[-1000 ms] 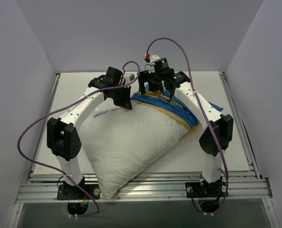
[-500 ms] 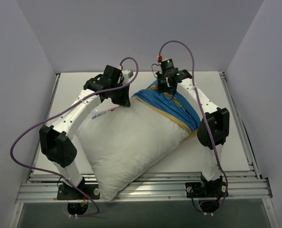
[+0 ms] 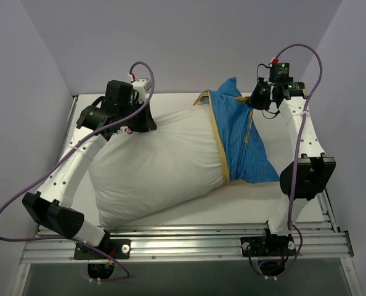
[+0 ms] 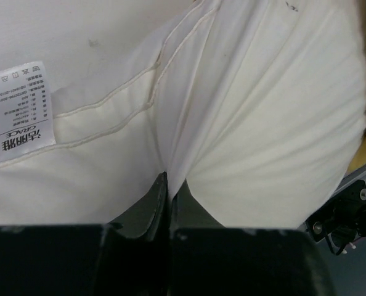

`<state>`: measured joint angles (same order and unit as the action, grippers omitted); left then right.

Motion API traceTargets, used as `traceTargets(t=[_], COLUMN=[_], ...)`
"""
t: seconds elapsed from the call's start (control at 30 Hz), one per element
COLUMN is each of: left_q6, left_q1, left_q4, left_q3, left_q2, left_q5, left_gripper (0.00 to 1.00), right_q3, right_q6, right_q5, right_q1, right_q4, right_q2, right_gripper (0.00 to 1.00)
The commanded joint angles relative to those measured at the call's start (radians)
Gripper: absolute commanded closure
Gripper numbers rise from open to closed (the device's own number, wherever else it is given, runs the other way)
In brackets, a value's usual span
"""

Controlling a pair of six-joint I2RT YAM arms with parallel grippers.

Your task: Remove the pillowcase from the pillow

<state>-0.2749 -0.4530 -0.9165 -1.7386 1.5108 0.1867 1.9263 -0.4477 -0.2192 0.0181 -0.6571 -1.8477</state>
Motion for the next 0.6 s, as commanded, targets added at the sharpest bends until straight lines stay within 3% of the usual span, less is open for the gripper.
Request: traceTargets(t=[0.0,0.03,0.13,0.17,0.23,0.27,0.37,0.43,0.5,0.57], left_q6=[0.028,0.028,0.028,0.029,0.02,0.005,0.031,0.075,0.141,0.209], left_q1=[0.146,0.151,0.158,0.158,0.157,0.154,0.084,-0.044,-0.137,-0.303], left_q4=[-0.194,-0.164,-0.064,-0.046,-0.024,-0.019,0.054,0.085,0.082,0.1], left_q3=[0.01,0.017,0.042,0.039,-0.019,-0.044,-0.067,-0.058,-0.053,0.006], left_q2=[-0.107,-0.097,-0.035,-0.015,0.04,0.051,0.02,-0.018,-0.04,-0.061], left_q5=[-0.242,-0.234,-0.228,-0.227,-0.22,-0.193,-0.208,-0.263,-0.347,-0.41], left_gripper=[0.98,0.98,0.98,0.89,0.68,0.47,0.11,0.05,0.03,0.03], right_q3=[-0.026,-0.071,-0.145,-0.177,-0.207,-0.243,-0.331,-0.453,-0.577,-0.65], right_q6=[0.046,0.047,0.047,0.047,0.05,0.055,0.055,0.04,0.034,0.037], right_q5=[0.184,0.129,0.02,0.021,0.03,0.037,0.073,0.08,0.064,0.041], right_q1=[-0.161,-0.155,-0.103,-0.071,-0.043,-0.031,0.026,0.039,0.04,0.045], right_q4=[0.174,0.197,0.266,0.267,0.26,0.257,0.257,0.272,0.281,0.277], right_q2=[0.038,0.045,0.091,0.117,0.166,0.189,0.301,0.394,0.458,0.55], right_gripper=[1.0,1.0,0.73,0.61,0.48,0.38,0.28,0.24,0.22,0.17])
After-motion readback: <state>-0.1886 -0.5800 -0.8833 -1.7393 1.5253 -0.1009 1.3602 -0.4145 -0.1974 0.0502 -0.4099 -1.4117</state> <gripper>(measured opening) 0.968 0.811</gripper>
